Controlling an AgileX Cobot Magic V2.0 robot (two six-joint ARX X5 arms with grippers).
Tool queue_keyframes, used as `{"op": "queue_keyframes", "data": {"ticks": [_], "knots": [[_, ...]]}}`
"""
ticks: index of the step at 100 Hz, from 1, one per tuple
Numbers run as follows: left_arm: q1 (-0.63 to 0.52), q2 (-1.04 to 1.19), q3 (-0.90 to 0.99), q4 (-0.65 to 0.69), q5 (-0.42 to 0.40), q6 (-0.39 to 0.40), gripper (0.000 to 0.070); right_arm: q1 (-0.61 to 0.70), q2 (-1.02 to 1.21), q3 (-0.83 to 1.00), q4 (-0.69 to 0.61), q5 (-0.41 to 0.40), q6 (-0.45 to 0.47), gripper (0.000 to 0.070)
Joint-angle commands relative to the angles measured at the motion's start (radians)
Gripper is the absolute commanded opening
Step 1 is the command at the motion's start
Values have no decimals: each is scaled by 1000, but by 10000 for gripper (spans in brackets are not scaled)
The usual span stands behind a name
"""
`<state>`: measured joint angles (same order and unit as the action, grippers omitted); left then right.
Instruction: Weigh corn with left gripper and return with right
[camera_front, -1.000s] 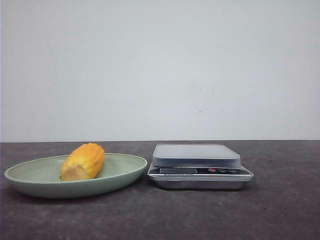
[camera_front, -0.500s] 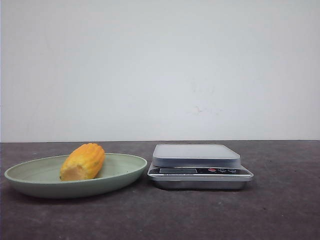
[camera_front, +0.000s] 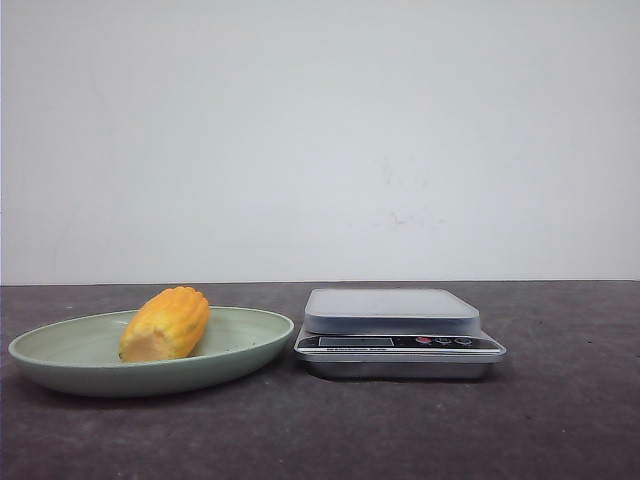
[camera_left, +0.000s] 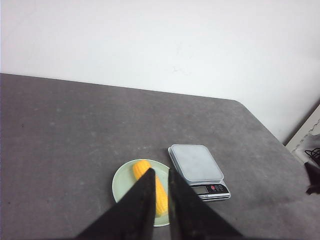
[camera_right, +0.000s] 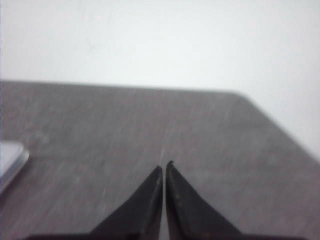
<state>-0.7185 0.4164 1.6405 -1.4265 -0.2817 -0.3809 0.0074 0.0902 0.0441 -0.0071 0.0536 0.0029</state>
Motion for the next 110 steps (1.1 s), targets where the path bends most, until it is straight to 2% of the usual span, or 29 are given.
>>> {"op": "queue_keyframes", "data": {"ticks": [1,28,42,58,110], "knots": [[-8,0,19,-55,2,2,0,1,-29,-20,13,-4,73,7],[-8,0,20,-55,2,2,0,2,-87,-31,-168,2,118,7],[-8,0,21,-55,2,2,0,4,-87,-31,-169,-4,59,7],[-8,0,21,-55,3,2,0,12,-87,-31,-170,-64,36,7],[-8,0,21,-55,2,2,0,26,-87,-31,-150,-56,35,7]]}}
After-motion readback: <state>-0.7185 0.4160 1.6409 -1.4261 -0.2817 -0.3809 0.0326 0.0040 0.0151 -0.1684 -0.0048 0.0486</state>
